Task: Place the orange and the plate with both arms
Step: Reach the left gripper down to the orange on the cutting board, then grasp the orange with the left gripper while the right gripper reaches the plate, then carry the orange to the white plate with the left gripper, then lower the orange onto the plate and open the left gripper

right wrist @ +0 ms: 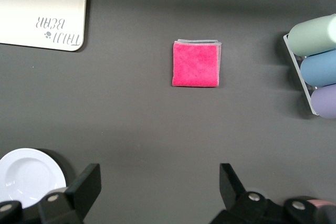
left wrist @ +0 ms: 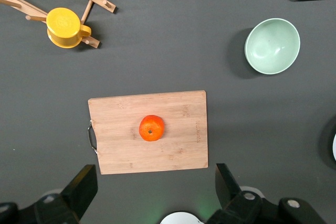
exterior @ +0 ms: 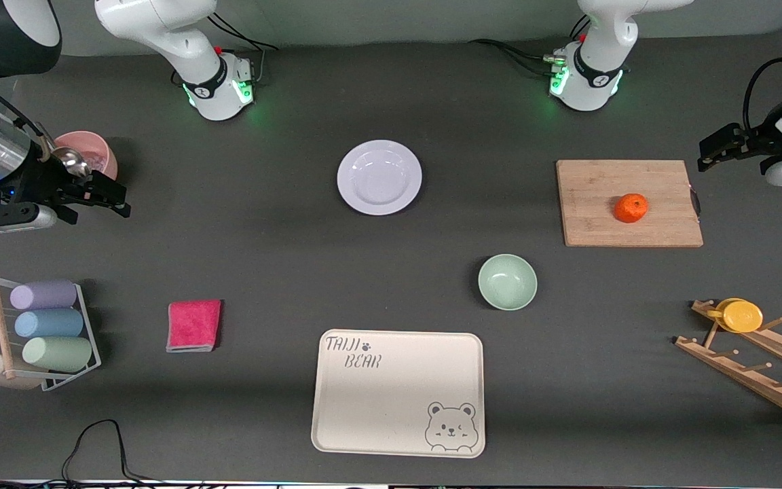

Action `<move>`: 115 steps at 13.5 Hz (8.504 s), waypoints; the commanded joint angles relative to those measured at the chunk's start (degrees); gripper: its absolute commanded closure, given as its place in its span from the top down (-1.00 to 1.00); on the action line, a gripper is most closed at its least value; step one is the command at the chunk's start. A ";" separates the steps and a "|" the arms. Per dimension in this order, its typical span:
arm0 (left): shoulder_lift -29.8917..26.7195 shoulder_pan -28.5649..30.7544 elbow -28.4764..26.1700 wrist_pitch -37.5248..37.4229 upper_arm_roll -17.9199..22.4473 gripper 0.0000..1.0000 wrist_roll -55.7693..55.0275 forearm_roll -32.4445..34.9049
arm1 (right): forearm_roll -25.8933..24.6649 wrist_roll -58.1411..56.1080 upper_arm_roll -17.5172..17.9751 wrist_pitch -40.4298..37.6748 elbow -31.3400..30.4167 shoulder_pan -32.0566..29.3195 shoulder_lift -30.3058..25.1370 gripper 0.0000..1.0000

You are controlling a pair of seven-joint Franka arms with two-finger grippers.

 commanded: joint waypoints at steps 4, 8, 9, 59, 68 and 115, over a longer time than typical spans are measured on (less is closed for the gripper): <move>-0.51 0.91 -0.78 0.04 0.12 1.00 1.02 0.81 | -0.43 0.06 -0.18 0.73 -0.68 0.35 -0.47 1.00; 0.02 0.65 -5.51 4.85 0.12 1.00 1.02 0.90 | -0.43 -0.20 -0.27 0.82 -0.68 0.26 -0.47 1.00; 0.28 0.47 -6.66 6.08 0.12 1.00 1.02 0.99 | -0.43 -0.20 -0.27 0.82 -0.68 0.26 -0.47 1.00; 1.01 1.19 -58.45 67.31 2.32 -1.00 0.40 1.16 | 95.72 -62.83 -3.52 0.53 -48.04 5.88 16.67 1.00; -5.42 -23.41 -27.15 19.72 1.54 -1.00 -30.85 -5.52 | 105.39 -75.52 -3.17 1.43 -50.15 10.54 23.35 1.00; 33.60 -31.97 -2.80 35.19 -25.28 1.00 -108.00 27.19 | 119.45 -75.79 -2.91 0.55 -50.16 21.25 28.36 1.00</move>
